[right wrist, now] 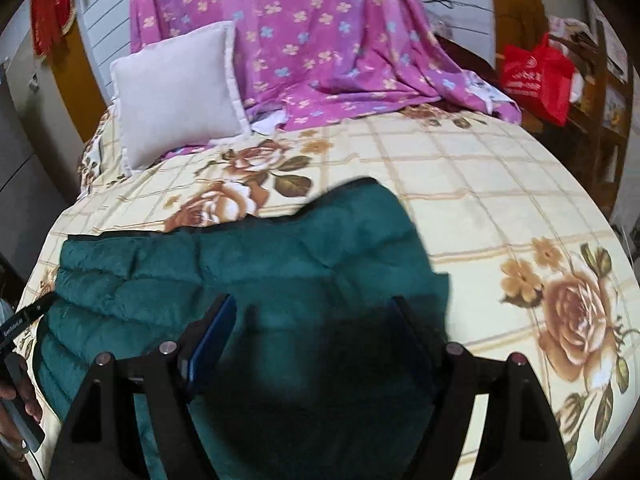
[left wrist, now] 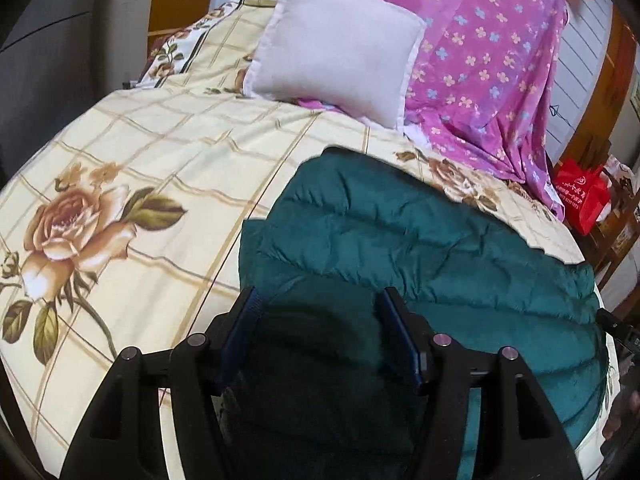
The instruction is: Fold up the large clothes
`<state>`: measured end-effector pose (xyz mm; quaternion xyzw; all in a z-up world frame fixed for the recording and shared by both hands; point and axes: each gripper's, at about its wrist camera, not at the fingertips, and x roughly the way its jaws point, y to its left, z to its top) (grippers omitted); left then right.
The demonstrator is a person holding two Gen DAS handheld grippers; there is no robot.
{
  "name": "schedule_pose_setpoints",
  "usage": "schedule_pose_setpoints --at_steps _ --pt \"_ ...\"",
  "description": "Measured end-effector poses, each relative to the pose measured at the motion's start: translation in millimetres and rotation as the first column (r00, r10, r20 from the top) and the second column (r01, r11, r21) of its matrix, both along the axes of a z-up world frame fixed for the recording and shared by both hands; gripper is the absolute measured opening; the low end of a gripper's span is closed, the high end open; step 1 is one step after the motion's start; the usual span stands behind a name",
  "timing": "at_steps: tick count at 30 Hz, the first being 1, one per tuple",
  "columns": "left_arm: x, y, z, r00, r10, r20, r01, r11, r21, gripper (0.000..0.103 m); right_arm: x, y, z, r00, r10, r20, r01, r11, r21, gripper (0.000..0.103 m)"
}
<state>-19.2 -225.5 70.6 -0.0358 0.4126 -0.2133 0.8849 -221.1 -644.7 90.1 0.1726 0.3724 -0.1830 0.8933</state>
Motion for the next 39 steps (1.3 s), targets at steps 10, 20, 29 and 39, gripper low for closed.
schedule_pose_setpoints --at_steps 10,20,29,39 --pt "0 -14 -11 1.000 -0.004 0.021 0.003 0.998 0.065 0.054 21 6 -37 0.995 -0.004 -0.097 0.000 0.999 -0.047 0.084" --pt "0 -17 -14 0.999 0.001 0.033 -0.003 0.997 0.075 0.054 -14 40 4 0.997 0.081 -0.002 -0.081 0.997 -0.016 0.084" --pt "-3 -17 -14 0.998 0.010 0.056 -0.015 0.995 0.094 0.055 5 63 -31 0.987 0.111 -0.118 -0.122 0.989 -0.088 0.095" --pt "-13 45 2 0.999 -0.007 -0.045 -0.002 0.977 -0.211 0.055 -48 26 4 0.997 0.076 0.025 -0.077 0.996 0.035 0.101"
